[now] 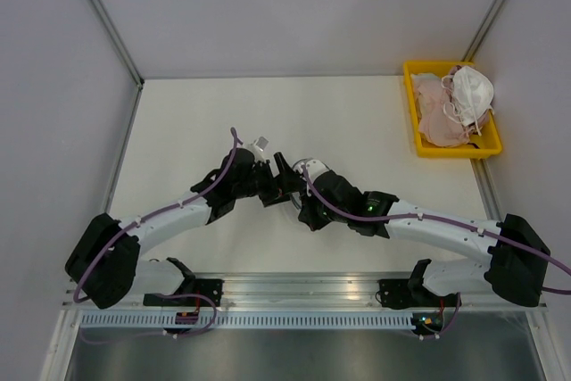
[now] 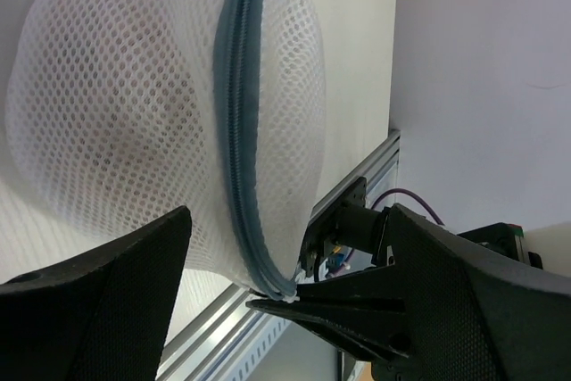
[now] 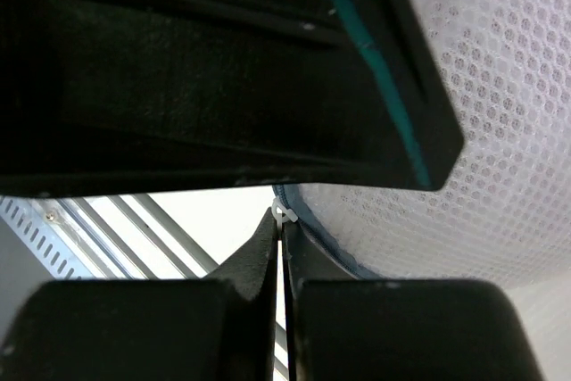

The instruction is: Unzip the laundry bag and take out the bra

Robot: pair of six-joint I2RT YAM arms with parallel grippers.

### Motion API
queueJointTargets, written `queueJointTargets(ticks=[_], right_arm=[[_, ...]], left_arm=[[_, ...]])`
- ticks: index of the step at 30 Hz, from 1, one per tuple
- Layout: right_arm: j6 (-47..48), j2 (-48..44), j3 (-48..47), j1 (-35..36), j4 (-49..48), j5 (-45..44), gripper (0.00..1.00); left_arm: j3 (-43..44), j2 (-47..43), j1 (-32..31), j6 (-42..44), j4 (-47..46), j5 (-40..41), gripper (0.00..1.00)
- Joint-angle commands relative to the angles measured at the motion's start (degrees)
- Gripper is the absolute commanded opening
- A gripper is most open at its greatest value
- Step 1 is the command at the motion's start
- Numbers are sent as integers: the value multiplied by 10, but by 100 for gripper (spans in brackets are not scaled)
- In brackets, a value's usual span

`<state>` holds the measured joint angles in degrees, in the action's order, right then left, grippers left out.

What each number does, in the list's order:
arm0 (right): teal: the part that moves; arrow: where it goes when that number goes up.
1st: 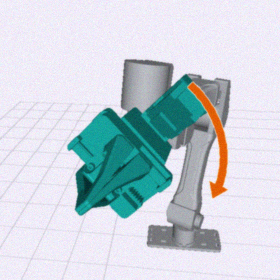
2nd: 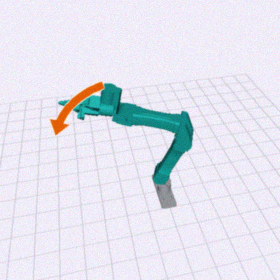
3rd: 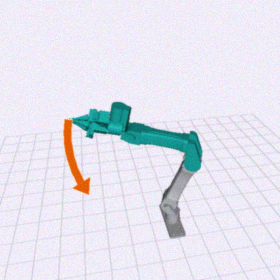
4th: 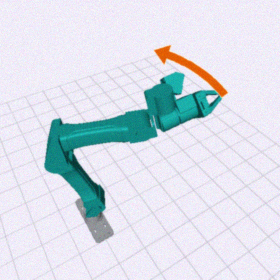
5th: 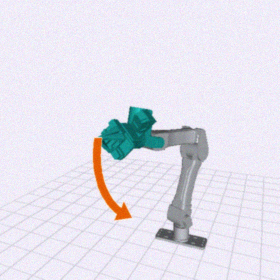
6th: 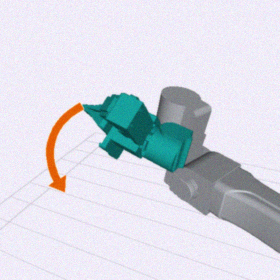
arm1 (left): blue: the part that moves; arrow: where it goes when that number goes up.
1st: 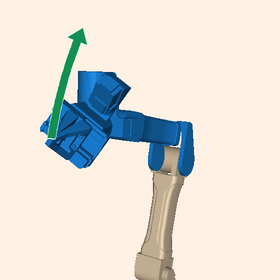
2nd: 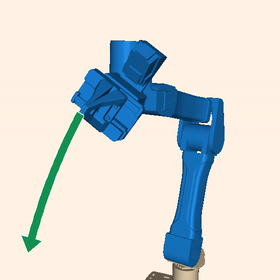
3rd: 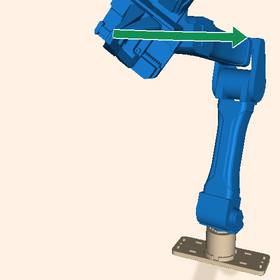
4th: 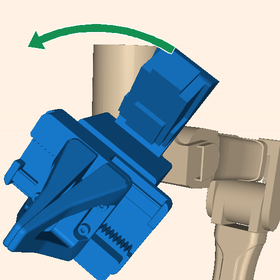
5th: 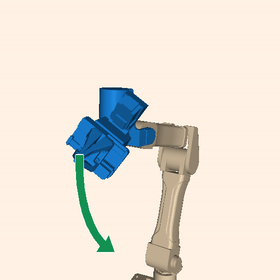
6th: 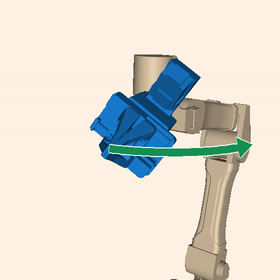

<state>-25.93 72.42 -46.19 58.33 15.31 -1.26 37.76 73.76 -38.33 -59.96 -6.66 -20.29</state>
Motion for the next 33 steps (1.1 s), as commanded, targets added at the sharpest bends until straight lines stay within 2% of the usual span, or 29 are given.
queueJointTargets(ticks=[1, 4, 5, 7, 8, 11, 19, 33], right_arm=[[11, -11, 0, 0, -8, 6, 1], [13, -14, -1, -1, -5, 4, 1], [13, -14, -1, 0, -4, 3, 0], [13, -14, -1, 0, 0, 1, 1], [13, -16, 0, 0, 2, 1, 0], [13, -20, 0, 0, 10, -2, 0], [17, -22, -6, 0, 44, 0, 0], [28, -30, 1, 0, 105, -1, 1]], left_arm=[[25, 20, -7, -10, -41, 17, 93], [21, 40, -8, -9, -61, 8, 73], [20, 45, -7, -8, -64, 6, 56], [20, 53, -7, -6, -69, 3, 38], [20, 60, -7, -6, -70, 3, 22], [21, 67, -7, 1, -64, 10, 3], [27, 71, 20, 42, -53, 21, 2], [4, 64, 127, 88, -85, -88, 2]])
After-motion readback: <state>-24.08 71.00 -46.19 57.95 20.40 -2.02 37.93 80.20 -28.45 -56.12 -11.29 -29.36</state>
